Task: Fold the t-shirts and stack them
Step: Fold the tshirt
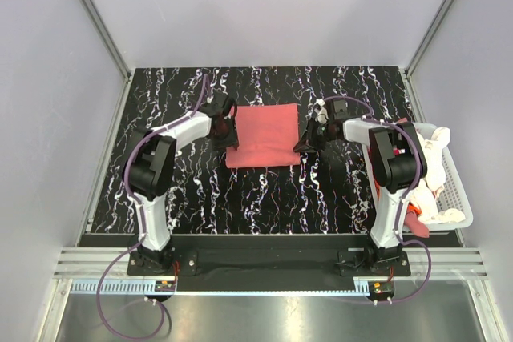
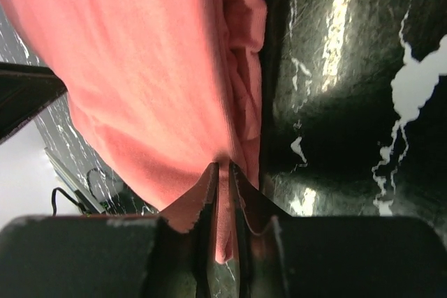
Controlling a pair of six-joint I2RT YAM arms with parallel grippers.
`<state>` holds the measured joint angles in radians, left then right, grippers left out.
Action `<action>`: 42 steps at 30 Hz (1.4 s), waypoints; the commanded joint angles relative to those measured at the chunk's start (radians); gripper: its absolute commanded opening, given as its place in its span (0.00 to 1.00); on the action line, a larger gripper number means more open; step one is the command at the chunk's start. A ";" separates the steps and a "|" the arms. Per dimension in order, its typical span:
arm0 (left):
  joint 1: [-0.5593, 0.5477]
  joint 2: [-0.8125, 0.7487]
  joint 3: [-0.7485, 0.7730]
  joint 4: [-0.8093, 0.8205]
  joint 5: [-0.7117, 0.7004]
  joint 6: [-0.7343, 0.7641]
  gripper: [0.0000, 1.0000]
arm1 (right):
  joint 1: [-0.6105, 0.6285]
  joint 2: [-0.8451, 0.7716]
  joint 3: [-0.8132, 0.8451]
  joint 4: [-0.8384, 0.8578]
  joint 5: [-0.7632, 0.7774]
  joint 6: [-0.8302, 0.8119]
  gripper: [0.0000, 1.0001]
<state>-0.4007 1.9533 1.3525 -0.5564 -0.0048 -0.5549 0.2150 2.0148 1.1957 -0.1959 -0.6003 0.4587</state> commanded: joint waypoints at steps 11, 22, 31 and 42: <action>0.000 -0.110 0.037 -0.014 0.105 0.044 0.47 | 0.009 -0.159 -0.060 0.010 -0.081 0.001 0.20; 0.071 -0.178 -0.085 0.075 0.186 0.053 0.52 | 0.011 -0.077 -0.123 0.024 0.016 -0.043 0.20; 0.187 -0.102 0.029 0.088 0.364 0.202 0.58 | 0.009 -0.270 -0.119 -0.033 0.025 -0.019 0.27; 0.220 0.093 0.063 0.224 0.559 0.182 0.48 | 0.009 -0.442 -0.087 -0.071 0.005 0.002 0.33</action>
<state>-0.1841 2.0258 1.3834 -0.4038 0.4519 -0.3840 0.2218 1.5932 1.0828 -0.2405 -0.5930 0.4644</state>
